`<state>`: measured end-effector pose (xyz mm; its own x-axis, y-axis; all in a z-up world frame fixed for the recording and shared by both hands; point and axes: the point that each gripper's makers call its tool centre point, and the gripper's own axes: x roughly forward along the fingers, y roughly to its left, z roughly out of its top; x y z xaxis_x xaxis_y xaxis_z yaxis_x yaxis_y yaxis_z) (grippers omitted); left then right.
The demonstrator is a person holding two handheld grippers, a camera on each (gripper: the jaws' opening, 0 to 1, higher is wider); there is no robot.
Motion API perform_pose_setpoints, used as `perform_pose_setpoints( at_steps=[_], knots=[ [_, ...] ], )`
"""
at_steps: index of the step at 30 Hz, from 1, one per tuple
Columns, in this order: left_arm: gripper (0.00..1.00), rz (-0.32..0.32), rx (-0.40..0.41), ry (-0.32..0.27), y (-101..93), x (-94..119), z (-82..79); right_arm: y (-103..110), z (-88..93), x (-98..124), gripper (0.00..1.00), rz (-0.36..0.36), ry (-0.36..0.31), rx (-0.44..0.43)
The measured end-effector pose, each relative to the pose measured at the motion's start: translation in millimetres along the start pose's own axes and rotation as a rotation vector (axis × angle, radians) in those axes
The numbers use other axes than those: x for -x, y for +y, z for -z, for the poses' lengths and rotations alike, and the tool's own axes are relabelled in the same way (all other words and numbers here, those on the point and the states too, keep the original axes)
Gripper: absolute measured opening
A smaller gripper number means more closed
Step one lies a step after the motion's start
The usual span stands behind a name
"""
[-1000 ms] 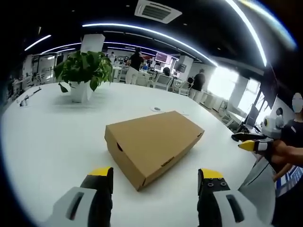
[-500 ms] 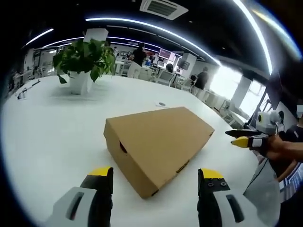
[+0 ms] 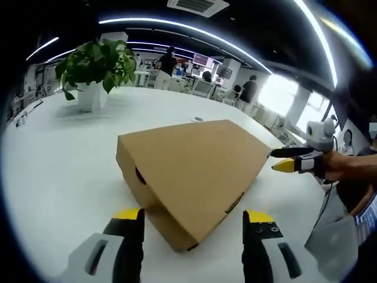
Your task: Operate the shoe box by opening the lid, removing the specified soft item, and placing it in the target area until the item is outside and the box remains undamaged.
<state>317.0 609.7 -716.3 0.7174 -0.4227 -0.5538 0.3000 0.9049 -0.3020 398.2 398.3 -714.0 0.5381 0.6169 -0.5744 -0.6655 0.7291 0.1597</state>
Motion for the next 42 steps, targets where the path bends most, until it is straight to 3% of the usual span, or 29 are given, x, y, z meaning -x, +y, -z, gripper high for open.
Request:
perform_pose_setpoints(
  at_steps=[7,24,34,42],
  knots=[
    [0.63,-0.028,0.032,-0.009,4.5,-4.9,-1.0,6.8,-5.4,-4.2,0.47,0.005,-0.015,-0.005],
    [0.61,-0.02,0.038,-0.004,9.6,-1.0,-1.2,25.3,-3.6,-2.7,0.49,0.061,0.005,-0.029],
    [0.58,-0.028,0.036,0.005,16.1,21.9,12.8,50.3,7.9,4.0,0.49,0.09,0.006,-0.049],
    [0.57,-0.045,0.045,0.01,14.9,42.3,27.1,60.3,13.9,3.2,0.49,0.073,0.01,-0.039]
  ],
)
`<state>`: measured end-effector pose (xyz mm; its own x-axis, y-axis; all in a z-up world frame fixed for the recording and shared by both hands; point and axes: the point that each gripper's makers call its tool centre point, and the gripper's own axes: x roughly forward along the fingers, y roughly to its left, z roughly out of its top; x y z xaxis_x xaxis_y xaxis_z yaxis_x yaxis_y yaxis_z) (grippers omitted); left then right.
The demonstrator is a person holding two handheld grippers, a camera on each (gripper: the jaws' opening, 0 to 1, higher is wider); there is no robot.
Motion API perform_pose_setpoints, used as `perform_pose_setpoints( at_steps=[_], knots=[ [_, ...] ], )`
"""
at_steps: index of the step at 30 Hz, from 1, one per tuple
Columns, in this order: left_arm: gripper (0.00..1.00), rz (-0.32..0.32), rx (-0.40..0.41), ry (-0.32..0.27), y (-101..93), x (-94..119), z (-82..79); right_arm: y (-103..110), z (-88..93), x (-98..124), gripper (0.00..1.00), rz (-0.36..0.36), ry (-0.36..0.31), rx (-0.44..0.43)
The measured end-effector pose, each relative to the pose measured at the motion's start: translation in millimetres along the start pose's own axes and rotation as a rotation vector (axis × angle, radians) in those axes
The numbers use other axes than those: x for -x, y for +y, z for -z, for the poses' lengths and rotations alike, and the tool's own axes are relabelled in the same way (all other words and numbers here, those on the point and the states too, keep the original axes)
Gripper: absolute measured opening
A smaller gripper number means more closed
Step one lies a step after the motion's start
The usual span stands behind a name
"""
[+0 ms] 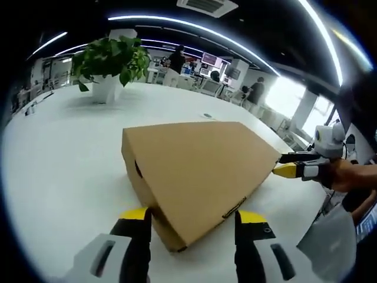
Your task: Operate the shoe box by opening the lid, removing the specified soft item, and placing it in the target area until the item is outside and the box remains undamaged.
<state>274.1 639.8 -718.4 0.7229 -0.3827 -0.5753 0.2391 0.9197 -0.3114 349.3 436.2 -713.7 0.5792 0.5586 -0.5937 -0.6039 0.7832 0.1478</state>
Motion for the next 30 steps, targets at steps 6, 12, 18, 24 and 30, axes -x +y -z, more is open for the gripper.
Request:
perform_pose_setpoints(
  at_steps=[6,12,18,24,30],
  knots=[
    [0.56,-0.003,0.004,0.008,0.2,2.1,0.8,1.1,0.9,-2.0,0.49,-0.004,0.007,0.002],
    [0.56,-0.006,0.013,0.012,-0.6,4.0,-0.6,1.8,0.4,-0.3,0.49,-0.005,0.003,0.001],
    [0.54,-0.023,0.005,-0.003,-5.3,14.3,-7.2,4.3,-10.5,9.6,0.49,-0.012,-0.026,-0.009],
    [0.53,-0.033,-0.009,-0.026,-9.8,23.3,-18.8,5.5,-30.0,21.0,0.46,-0.015,-0.065,0.009],
    [0.48,-0.066,-0.081,-0.066,-7.5,33.9,-38.3,4.7,-57.2,31.5,0.43,-0.03,-0.128,0.008]
  ],
)
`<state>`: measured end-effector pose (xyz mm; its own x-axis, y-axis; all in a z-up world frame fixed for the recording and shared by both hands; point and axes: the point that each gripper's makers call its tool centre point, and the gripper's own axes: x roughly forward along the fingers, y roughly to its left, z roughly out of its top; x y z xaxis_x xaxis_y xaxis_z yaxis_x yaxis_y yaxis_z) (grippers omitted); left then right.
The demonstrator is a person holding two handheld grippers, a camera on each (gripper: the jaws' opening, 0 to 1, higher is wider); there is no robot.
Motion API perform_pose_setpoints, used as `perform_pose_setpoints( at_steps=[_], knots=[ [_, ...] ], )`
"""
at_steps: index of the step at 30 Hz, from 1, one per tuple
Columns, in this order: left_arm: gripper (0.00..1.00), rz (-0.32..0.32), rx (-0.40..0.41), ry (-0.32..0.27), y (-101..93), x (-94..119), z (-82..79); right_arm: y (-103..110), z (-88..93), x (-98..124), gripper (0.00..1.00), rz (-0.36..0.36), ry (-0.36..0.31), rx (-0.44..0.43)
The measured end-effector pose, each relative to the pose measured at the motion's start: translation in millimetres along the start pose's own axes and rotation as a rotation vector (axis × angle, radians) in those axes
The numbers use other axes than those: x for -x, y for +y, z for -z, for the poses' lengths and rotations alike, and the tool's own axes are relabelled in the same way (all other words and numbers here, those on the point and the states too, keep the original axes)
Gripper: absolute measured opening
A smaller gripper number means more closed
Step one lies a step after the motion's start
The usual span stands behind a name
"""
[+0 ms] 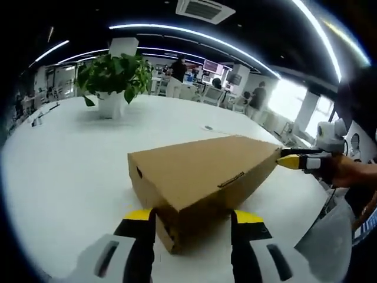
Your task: Operate the shoe box by opening the lid, removing the specified soft item, and placing it in the target area until the item is outside and the box remains undamaged.
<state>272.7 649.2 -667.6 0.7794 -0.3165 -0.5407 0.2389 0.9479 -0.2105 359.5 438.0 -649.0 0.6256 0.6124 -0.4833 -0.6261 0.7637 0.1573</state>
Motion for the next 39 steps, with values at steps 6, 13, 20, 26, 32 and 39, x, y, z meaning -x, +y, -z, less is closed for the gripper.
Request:
perform_pose_setpoints(
  at_steps=[6,13,20,26,32,39],
  knots=[
    [0.34,-0.027,-0.029,-0.041,12.6,8.7,-22.5,2.0,-34.1,1.7,0.43,-0.007,-0.072,0.006],
    [0.27,-0.08,-0.087,-0.061,22.2,9.2,-37.8,3.0,-56.3,-0.5,0.43,-0.007,-0.11,0.019],
    [0.27,-0.141,-0.131,-0.101,34.9,6.5,-59.6,3.6,-69.0,-4.0,0.43,-0.004,-0.11,0.053],
    [0.23,-0.174,-0.225,-0.112,39.0,5.5,-76.8,6.3,-86.7,-4.4,0.43,-0.004,-0.131,0.064],
    [0.12,-0.206,-0.237,-0.124,51.8,6.0,-93.7,5.5,-106.5,-8.6,0.42,-0.008,-0.152,0.08],
    [0.08,-0.235,-0.21,-0.124,61.1,2.3,-105.4,4.0,-118.8,-10.5,0.41,-0.018,-0.179,0.117]
  ],
)
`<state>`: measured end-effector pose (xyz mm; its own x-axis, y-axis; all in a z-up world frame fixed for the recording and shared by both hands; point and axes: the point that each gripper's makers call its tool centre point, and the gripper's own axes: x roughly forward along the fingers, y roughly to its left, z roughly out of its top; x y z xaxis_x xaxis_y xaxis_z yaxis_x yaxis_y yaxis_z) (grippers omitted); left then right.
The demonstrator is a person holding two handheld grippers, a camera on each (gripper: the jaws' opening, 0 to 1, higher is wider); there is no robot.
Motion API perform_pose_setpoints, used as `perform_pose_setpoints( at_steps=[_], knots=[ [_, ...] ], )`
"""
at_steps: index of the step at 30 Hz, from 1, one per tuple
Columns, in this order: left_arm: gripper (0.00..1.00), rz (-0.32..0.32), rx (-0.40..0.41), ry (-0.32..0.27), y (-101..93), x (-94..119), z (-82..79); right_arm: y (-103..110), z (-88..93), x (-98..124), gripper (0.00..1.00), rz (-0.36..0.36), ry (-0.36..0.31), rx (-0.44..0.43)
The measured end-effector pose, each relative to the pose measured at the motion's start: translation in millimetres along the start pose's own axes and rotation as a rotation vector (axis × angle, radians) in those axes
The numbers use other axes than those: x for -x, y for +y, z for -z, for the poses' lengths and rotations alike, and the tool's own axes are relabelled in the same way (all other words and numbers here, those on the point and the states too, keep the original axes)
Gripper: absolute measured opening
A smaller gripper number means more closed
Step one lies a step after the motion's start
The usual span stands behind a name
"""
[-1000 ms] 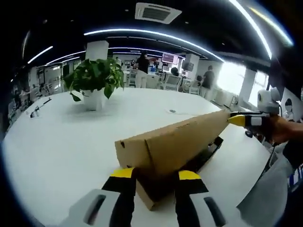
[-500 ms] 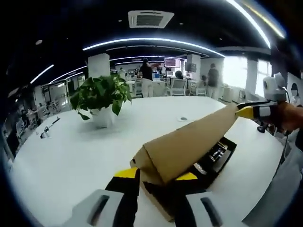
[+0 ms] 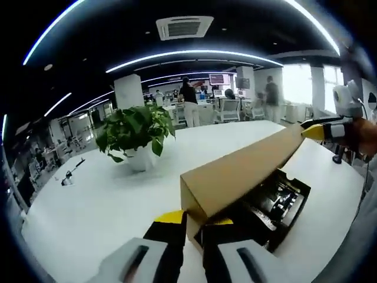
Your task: Operate the shoe box by opening the lid, removing the specified soft item, and placing it in the target area until the item is outside and the box remains undamaged.
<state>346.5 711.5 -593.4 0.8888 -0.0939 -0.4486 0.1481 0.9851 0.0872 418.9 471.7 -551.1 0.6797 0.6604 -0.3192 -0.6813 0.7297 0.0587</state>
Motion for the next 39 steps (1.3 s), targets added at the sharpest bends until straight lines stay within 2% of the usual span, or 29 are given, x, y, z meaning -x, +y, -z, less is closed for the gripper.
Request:
perform_pose_setpoints(
  at_steps=[5,9,12,20,28,33,39],
  knots=[
    [0.08,0.001,0.006,-0.004,4.7,-4.3,-5.2,-5.8,-5.7,1.6,0.36,0.004,-0.009,0.074],
    [0.07,0.001,0.014,-0.007,8.4,-8.5,-9.0,-15.2,1.4,-0.5,0.37,0.025,0.019,0.109],
    [0.06,-0.001,0.019,-0.008,11.9,-12.4,-12.3,-24.1,5.6,-5.2,0.35,0.05,0.037,0.133],
    [0.06,-0.005,0.031,-0.009,18.7,-21.3,-18.8,-49.5,13.1,-31.6,0.19,0.101,0.073,0.119],
    [0.05,-0.011,0.042,-0.015,24.9,-29.4,-22.1,-61.8,13.0,-53.8,0.04,0.117,0.086,0.12],
    [0.05,-0.017,0.049,-0.02,31.0,-39.7,-23.3,-62.7,19.4,-64.5,0.0,0.113,0.103,0.107],
    [0.05,-0.009,0.058,0.014,32.8,-52.3,-7.5,-66.8,22.1,-71.7,0.0,0.118,0.107,0.087]
  ],
)
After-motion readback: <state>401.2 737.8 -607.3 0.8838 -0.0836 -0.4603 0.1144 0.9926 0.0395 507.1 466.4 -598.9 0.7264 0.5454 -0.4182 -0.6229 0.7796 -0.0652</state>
